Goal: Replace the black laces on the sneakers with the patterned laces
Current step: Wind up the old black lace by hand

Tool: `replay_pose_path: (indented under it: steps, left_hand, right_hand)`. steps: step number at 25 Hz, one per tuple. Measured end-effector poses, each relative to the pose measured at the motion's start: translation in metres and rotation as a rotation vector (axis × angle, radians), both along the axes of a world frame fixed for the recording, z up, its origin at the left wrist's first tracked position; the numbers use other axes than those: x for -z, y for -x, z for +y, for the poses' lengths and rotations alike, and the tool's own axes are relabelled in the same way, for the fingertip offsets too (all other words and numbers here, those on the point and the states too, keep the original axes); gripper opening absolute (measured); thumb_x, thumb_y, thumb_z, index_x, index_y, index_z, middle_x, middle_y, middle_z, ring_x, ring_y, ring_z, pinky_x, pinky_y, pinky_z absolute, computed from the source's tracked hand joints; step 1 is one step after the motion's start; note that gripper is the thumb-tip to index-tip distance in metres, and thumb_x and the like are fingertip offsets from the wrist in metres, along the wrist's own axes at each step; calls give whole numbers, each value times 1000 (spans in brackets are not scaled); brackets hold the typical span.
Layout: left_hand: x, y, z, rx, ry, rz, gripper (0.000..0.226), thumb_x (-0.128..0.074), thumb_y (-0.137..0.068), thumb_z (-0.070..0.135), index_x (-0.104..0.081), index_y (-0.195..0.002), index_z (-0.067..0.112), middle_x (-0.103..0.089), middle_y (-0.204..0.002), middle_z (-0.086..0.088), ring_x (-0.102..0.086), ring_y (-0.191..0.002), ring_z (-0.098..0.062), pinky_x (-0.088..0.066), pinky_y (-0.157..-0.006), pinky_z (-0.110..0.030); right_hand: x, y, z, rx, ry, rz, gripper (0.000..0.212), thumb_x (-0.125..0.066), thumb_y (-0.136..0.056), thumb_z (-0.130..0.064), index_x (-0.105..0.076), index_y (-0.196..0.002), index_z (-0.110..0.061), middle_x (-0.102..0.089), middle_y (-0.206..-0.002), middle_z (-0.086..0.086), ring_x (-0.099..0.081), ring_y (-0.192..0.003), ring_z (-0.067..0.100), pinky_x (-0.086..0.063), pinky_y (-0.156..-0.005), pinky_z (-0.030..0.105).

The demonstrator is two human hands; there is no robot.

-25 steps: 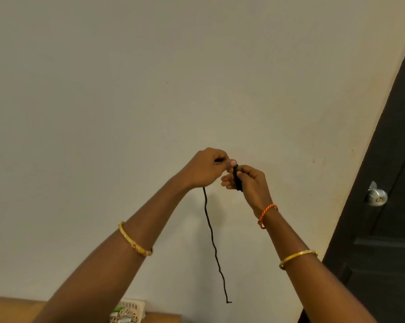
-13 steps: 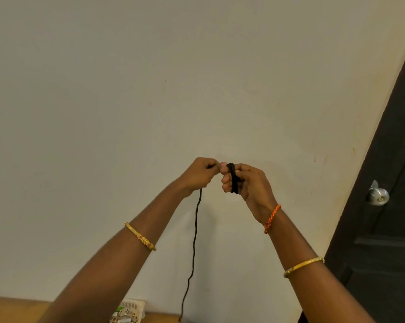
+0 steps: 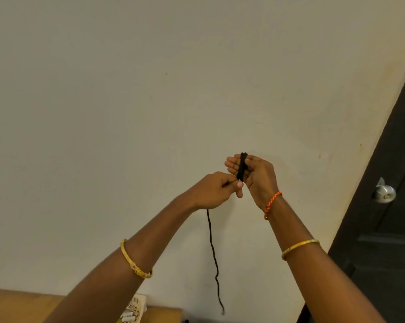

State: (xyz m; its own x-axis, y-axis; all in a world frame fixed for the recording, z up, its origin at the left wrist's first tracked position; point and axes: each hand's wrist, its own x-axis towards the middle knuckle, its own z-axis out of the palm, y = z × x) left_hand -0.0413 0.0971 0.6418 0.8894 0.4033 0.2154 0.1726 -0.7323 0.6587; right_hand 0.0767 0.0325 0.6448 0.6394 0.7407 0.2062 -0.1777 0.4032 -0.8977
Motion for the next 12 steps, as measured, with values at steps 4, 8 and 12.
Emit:
replay_pose_path:
  steps: [4, 8, 12]
  left_hand:
    - [-27, 2, 19, -59, -9, -75, 30, -52, -97, 32, -65, -75, 16, -66, -68, 12, -56, -63, 2, -40, -64, -13]
    - [-42, -4, 46, -170, -67, -146, 29, -55, -94, 39, -69, -82, 16, -65, -88, -24, -50, -71, -21, -39, -68, -30]
    - [-19, -5, 54, -179, 262, -137, 28, -56, -94, 36, -64, -77, 15, -47, -56, 0, -37, -54, -10, -35, -54, -20]
  right_hand:
    - [17, 8, -4, 1, 195, -274, 32, -33, -95, 6, -63, -86, -2, -67, -74, 10, -68, -61, 13, -53, -57, 20]
    - [19, 17, -7, -116, 238, -326, 36, -29, -95, 5, -64, -86, 0, -65, -71, 15, -64, -58, 18, -55, -61, 25]
    - [11, 20, -11, -159, 203, -265, 38, -27, -94, 3, -65, -88, 2, -65, -70, 13, -63, -60, 21, -54, -59, 25]
